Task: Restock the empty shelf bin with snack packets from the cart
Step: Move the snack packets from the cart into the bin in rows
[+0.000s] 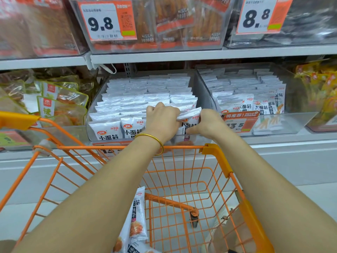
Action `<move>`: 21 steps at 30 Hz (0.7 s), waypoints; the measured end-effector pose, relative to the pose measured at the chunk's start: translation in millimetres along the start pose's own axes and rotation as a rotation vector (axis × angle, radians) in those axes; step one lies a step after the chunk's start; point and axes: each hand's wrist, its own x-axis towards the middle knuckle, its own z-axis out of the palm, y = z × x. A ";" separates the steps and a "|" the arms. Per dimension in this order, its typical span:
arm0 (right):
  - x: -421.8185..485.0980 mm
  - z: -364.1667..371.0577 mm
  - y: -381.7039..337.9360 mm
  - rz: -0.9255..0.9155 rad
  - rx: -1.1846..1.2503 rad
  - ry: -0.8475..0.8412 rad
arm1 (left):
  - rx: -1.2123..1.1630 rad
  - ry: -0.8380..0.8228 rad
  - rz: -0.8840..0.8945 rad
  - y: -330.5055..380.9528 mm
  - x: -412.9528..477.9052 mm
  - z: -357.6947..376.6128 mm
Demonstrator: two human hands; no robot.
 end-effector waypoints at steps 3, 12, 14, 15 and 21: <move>1.1 -3.2 -6.8 0.065 -0.062 -0.055 | 0.021 0.008 0.004 1.6 1.3 1.6; -6.7 -0.9 -6.0 -0.009 -0.066 0.120 | 0.160 -0.018 -0.007 0.2 6.0 1.9; -2.4 2.8 -6.8 0.003 -0.056 0.106 | 0.177 -0.015 -0.013 -0.8 6.1 -0.7; -0.9 4.2 -6.3 0.005 -0.037 0.094 | 0.180 -0.012 -0.012 -1.7 5.7 -1.7; -7.9 0.4 -4.3 -0.027 -0.026 0.065 | 0.196 0.005 0.016 1.7 -6.4 -3.3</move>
